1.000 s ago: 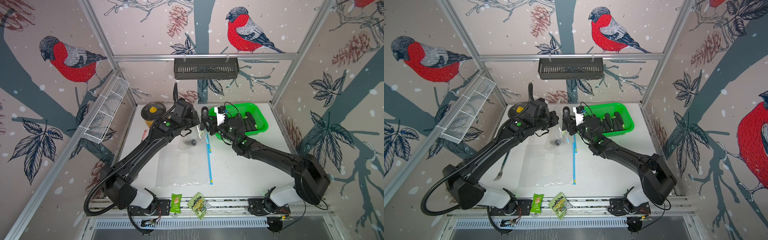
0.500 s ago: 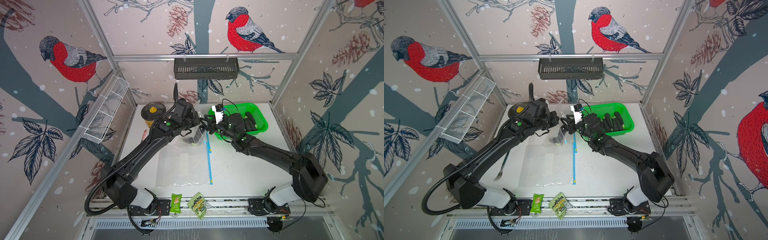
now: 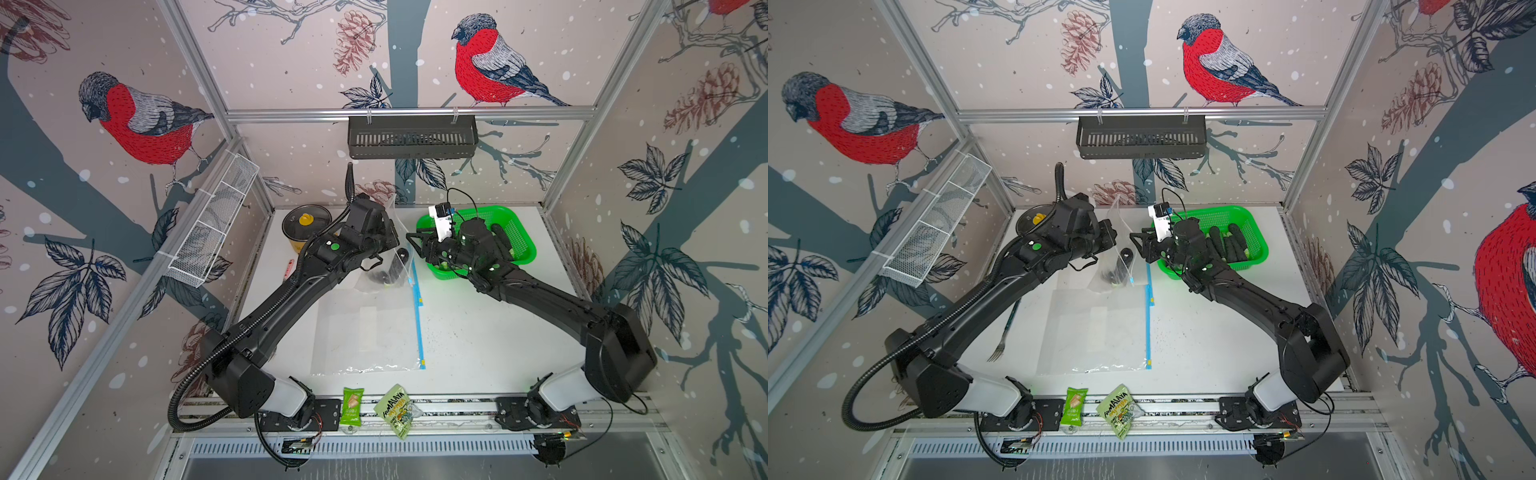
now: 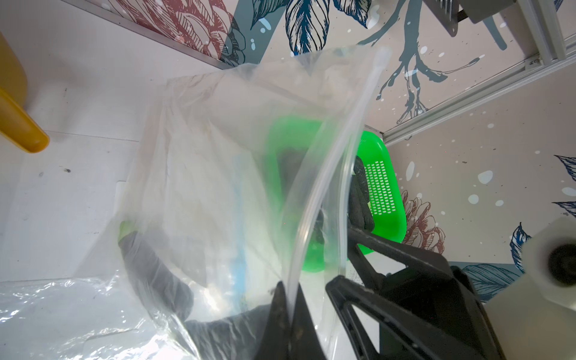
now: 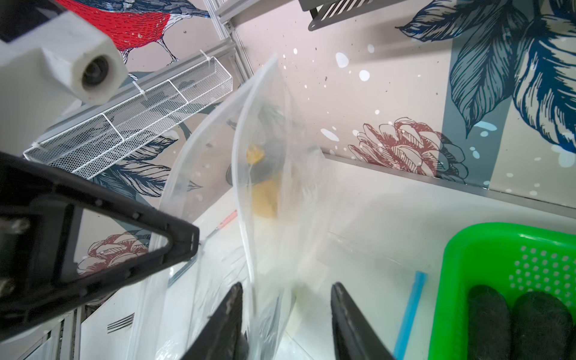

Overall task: Place the eggplant in a zip-top bag and seal the zipper
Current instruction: Place the eggplant in the zipper food storage bag.

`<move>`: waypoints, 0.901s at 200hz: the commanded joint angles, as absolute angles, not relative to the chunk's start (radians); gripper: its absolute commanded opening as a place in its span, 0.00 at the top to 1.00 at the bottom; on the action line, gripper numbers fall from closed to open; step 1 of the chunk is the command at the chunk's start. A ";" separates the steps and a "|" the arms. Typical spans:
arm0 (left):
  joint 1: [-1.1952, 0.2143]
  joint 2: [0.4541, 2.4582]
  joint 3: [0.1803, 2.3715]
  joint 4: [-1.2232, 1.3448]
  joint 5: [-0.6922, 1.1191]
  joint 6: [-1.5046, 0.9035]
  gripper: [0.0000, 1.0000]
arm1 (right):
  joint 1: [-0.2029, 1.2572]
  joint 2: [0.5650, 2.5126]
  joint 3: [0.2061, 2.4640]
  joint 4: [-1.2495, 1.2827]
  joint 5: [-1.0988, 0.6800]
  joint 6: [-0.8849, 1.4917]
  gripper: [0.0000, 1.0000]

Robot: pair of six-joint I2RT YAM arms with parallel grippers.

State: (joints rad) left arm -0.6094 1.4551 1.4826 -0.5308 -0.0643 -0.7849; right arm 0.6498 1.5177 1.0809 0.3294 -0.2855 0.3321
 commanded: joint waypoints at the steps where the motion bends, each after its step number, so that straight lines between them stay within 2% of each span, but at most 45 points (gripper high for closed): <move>1: -0.608 1.457 1.494 -0.529 -0.086 -0.779 1.00 | 0.664 1.526 1.099 0.297 -0.301 0.305 0.54; 19: -0.609 1.456 1.494 -0.531 -0.089 -0.780 1.00 | 0.666 1.542 1.120 0.275 -0.303 0.302 0.56; 47: -0.609 1.448 1.500 -0.547 -0.109 -0.775 1.00 | 0.666 1.549 1.158 0.243 -0.285 0.299 0.77; 84: -0.609 1.445 1.563 -0.638 -0.210 -0.769 1.00 | 0.681 1.540 1.236 0.177 -0.259 0.282 0.91; 153: -0.653 1.498 1.773 -0.882 -0.492 -0.745 1.00 | 0.707 1.552 1.380 0.081 -0.265 0.277 0.93; 180: -0.672 1.513 1.818 -0.940 -0.542 -0.747 1.00 | 0.734 1.558 1.412 0.046 -0.267 0.290 0.93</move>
State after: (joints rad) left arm -0.6613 1.5043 1.7863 -0.8356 -0.4313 -0.7509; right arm 0.7136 1.5555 1.3895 0.0887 -0.2634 0.2848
